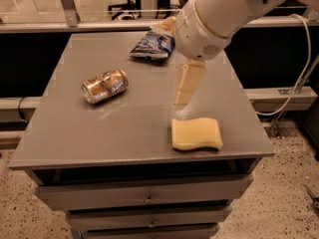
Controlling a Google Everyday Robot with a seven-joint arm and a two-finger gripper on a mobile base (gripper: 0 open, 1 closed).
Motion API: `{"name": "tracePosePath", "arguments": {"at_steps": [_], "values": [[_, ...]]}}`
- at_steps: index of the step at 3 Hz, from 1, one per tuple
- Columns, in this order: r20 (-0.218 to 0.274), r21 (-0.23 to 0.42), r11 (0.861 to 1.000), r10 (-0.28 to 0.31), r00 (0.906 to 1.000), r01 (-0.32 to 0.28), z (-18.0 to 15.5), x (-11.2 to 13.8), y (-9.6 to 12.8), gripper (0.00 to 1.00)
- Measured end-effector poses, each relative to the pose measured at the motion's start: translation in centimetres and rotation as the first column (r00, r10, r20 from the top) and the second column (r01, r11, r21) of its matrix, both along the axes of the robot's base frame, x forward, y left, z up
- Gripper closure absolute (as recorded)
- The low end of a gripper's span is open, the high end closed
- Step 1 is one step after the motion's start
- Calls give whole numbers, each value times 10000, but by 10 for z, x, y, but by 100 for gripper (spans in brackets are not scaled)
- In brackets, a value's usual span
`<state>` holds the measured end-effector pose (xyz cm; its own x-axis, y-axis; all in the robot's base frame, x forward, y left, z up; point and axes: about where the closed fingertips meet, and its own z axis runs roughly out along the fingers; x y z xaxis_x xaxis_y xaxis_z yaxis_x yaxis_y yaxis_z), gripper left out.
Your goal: Place orange can upright
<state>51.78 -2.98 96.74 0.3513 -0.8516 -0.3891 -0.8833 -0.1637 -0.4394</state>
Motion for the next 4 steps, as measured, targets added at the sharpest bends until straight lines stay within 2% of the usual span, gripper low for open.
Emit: {"name": "tracePosePath", "arguments": {"at_steps": [1, 2, 3, 4], "values": [[129, 117, 9997, 215, 9997, -216, 2, 7, 10, 0], [339, -236, 9933, 1136, 9930, -1128, -10, 49, 63, 0], [302, -892, 9808, 1768, 9838, -1735, -30, 83, 101, 0], [113, -1470, 9610, 2383, 9711, -2341, -49, 100, 128, 0]]}}
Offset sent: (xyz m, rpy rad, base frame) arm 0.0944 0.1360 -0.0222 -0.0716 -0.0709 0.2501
